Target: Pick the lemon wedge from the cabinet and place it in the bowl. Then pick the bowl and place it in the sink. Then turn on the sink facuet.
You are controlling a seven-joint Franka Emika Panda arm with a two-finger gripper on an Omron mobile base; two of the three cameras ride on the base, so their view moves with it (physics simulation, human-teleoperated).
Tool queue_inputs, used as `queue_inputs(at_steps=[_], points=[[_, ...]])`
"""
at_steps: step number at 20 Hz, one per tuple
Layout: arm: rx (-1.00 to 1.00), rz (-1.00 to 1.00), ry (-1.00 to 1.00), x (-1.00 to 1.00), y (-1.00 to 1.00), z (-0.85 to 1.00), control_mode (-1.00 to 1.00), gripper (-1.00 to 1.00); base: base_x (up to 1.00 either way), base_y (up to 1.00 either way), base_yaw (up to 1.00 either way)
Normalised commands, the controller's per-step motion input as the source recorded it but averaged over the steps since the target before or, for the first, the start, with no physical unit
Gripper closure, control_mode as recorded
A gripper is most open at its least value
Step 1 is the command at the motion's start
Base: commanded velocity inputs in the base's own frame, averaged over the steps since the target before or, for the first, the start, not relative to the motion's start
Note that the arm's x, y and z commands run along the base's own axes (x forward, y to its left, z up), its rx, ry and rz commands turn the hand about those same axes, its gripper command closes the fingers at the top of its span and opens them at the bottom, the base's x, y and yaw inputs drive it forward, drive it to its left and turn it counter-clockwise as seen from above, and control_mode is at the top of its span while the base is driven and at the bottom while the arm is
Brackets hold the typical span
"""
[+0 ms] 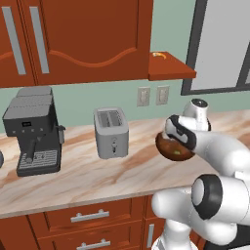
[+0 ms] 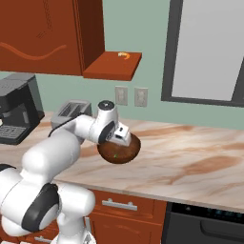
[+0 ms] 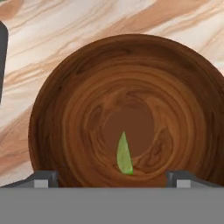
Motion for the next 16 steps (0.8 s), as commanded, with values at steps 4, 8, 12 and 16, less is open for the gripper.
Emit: queue_inputs(at_steps=[4, 8, 12, 16], points=[[-0.26, 0.10, -0.05, -0.08, 0.20, 0.01, -1.00, -1.00, 0.00, 0.00, 0.00], [-0.17, 0.10, 0.00, 0.00, 0.08, -0.15, -1.00, -1.00, 0.00, 0.00, 0.00], [-0.10, 0.10, 0.01, 0.00, 0.00, -0.19, -1.00, -1.00, 0.00, 0.00, 0.00], [-0.06, 0.08, 0.06, 0.00, 0.00, -0.09, -1.00, -1.00, 0.00, 0.00, 0.00]])
